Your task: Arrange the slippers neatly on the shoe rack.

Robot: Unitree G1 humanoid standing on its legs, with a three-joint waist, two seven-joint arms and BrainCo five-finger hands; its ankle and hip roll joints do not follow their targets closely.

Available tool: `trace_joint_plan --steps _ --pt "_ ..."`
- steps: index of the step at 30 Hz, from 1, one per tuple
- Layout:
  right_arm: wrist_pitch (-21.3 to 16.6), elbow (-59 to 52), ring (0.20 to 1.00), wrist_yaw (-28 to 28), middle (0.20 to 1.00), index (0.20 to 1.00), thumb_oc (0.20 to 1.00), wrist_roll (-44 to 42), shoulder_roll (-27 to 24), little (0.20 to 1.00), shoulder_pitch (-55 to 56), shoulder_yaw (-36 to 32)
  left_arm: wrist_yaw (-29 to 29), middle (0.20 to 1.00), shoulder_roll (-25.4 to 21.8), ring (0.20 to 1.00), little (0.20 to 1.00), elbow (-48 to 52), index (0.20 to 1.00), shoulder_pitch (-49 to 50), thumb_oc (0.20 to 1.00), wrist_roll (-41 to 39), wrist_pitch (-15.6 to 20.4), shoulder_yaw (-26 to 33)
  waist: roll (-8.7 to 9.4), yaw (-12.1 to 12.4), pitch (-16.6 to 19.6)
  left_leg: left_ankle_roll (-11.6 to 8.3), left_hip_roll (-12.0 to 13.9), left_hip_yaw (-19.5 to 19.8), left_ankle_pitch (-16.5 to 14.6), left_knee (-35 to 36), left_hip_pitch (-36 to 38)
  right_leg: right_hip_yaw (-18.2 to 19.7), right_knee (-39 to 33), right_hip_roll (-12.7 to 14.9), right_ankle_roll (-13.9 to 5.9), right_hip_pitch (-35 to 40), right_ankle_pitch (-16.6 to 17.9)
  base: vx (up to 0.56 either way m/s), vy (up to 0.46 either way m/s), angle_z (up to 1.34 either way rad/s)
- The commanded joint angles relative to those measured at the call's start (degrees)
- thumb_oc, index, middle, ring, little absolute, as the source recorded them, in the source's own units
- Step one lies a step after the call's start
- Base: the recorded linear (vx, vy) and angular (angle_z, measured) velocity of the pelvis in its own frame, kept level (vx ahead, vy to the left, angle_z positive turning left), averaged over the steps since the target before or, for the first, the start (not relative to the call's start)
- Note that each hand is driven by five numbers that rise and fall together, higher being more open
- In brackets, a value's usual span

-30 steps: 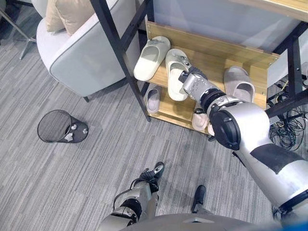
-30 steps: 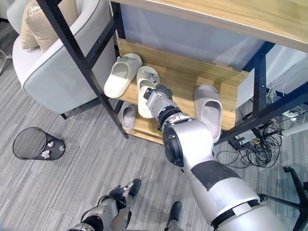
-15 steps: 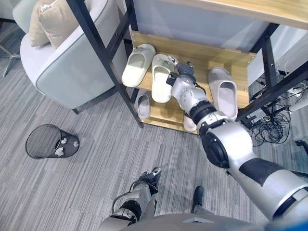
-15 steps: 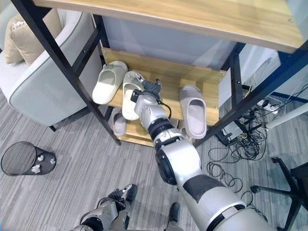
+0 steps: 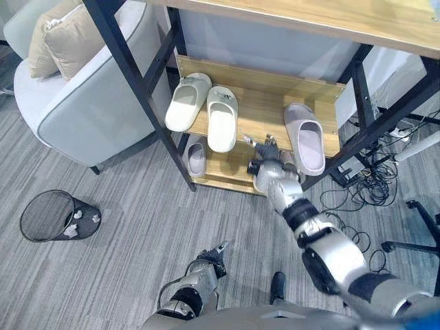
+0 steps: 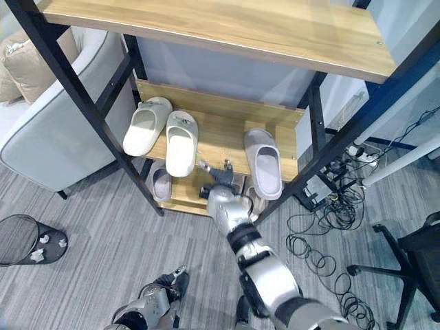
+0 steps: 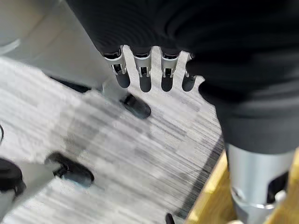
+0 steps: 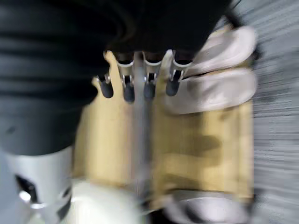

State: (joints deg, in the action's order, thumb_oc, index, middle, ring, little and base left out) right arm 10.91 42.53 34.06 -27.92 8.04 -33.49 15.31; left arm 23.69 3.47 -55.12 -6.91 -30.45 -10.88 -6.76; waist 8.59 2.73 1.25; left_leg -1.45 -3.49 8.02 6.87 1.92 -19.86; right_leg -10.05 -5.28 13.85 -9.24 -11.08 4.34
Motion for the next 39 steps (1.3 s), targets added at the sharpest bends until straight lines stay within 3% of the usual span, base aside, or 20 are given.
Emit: trace_joint_plan --steps 1,6,10,25,29,39 --pt "-1.05 2.62 1.0 -2.06 1.0 1.0 1.0 -0.44 15.53 1.0 -10.01 -5.44 1.46 1.0 7.11 1.0 1.0 -2.53 1.0 -3.4 1.0 -0.77 -0.08 -0.79 -2.0 1.49 -4.33 3.24 -0.15 -0.02 -4.02 3.08 6.56 -0.67 1.99 0.15 -4.02 5.52 -5.82 0.04 -0.003 -0.07" --pt "-0.55 1.79 1.0 -5.98 1.0 1.0 1.0 0.99 15.59 1.0 -8.88 -3.99 1.28 1.0 6.33 1.0 1.0 -2.72 1.0 -1.97 1.0 0.61 -0.55 -0.77 -1.64 1.8 -2.87 3.27 -0.32 0.42 -4.26 3.08 6.61 -1.1 1.29 -0.04 -4.01 6.23 -5.88 0.04 -0.011 0.03" --pt "3.47 8.17 1.0 -13.66 1.0 1.0 1.0 -2.9 16.82 1.0 -15.36 -6.3 -0.61 1.0 4.32 1.0 1.0 -3.89 1.0 -0.66 1.0 4.0 -1.84 0.0 -1.06 2.74 -2.32 3.25 -0.6 1.17 -4.21 3.08 6.26 -1.93 1.0 0.05 -4.12 6.36 -5.79 0.0 0.0 0.0" --pt "4.76 14.38 1.0 -21.65 1.0 1.0 1.0 3.33 12.44 1.0 -29.7 -11.67 -6.43 1.0 0.09 1.0 1.0 -2.82 1.0 4.25 1.0 13.53 -1.62 2.64 0.14 4.83 -2.63 3.17 -1.04 2.3 -3.67 3.08 5.05 -2.95 1.3 -0.02 -4.38 5.79 -5.93 0.0 0.0 0.05" --pt "7.03 18.92 1.0 -26.45 1.0 1.0 1.0 3.68 11.22 1.0 -34.27 -14.16 -8.14 1.0 -0.95 1.0 1.0 -3.11 1.0 5.03 1.0 15.66 -1.44 3.24 0.24 5.54 -2.59 3.1 -1.11 2.61 -3.65 3.08 5.05 -3.33 1.14 -0.01 -4.36 5.81 -6.06 0.0 0.0 0.0" --pt "6.02 25.93 1.0 -24.71 1.0 1.0 1.0 3.18 9.93 1.0 -39.87 -19.12 -9.97 1.0 -1.3 1.0 1.0 -3.56 1.0 4.62 1.0 16.67 -0.75 3.87 0.84 6.4 -3.31 2.94 -1.17 3.04 -3.31 3.08 3.98 -3.93 1.33 -0.22 -4.31 5.21 -6.31 0.0 -0.001 0.04"
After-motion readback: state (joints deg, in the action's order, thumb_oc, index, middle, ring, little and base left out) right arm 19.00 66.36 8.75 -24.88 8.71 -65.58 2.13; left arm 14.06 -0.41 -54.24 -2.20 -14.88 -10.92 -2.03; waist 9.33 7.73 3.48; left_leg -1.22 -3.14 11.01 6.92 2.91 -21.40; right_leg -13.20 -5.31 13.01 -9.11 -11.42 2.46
